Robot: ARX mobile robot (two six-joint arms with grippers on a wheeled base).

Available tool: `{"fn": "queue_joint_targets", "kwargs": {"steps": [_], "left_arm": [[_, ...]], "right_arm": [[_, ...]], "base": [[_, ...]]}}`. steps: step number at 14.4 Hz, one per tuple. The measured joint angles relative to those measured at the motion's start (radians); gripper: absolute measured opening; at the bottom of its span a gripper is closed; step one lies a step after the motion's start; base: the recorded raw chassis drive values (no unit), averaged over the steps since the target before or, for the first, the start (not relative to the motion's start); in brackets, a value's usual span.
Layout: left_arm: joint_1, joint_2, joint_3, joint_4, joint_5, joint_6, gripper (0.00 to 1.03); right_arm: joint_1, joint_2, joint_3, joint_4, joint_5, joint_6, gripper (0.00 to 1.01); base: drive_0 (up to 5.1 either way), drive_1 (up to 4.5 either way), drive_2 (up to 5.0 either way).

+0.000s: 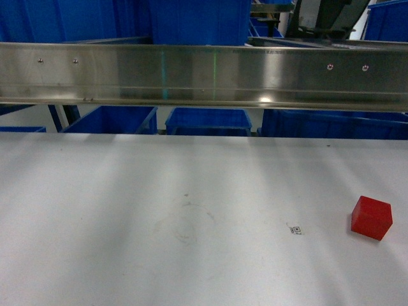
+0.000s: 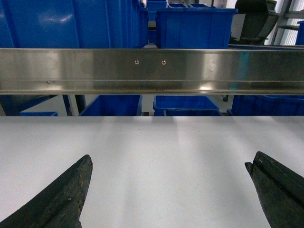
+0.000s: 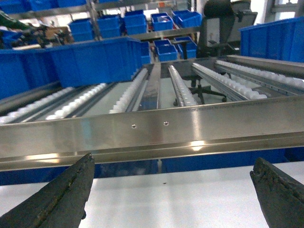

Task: Place magnetic block on left shelf second layer

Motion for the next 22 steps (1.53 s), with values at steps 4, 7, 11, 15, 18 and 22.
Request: {"fn": "queue_joint_targets", "kwargs": {"steps": [4, 7, 11, 15, 18, 22], "left_arm": [[0.0, 0.0, 0.0, 0.001, 0.0, 0.0, 0.98], [0.0, 0.0, 0.0, 0.0, 0.0, 0.0, 0.98], [0.0, 0.0, 0.0, 0.0, 0.0, 0.0, 0.98], [0.0, 0.0, 0.0, 0.0, 0.0, 0.0, 0.98], [0.0, 0.0, 0.0, 0.0, 0.0, 0.0, 0.98], [0.0, 0.0, 0.0, 0.0, 0.0, 0.0, 0.98]], "right_arm": [[0.071, 0.381, 0.151, -0.114, 0.08, 0.093, 0.98], [0.07, 0.512, 0.285, -0.208, 0.145, 0.177, 0.98], [0.104, 0.624, 0.4, -0.313, 0.177, 0.257, 0.98], [0.155, 0.697, 0.356, -0.303, 0.232, 0.312, 0.98], [0.155, 0.75, 0.331, -0.286, 0.228, 0.318, 0.98], [0.168, 0.809, 0.341, -0.263, 0.278, 0.339, 0.9]], "base": [[0.0, 0.0, 0.0], [0.0, 0.0, 0.0], [0.0, 0.0, 0.0], [0.0, 0.0, 0.0], [0.0, 0.0, 0.0], [0.0, 0.0, 0.0]]}}
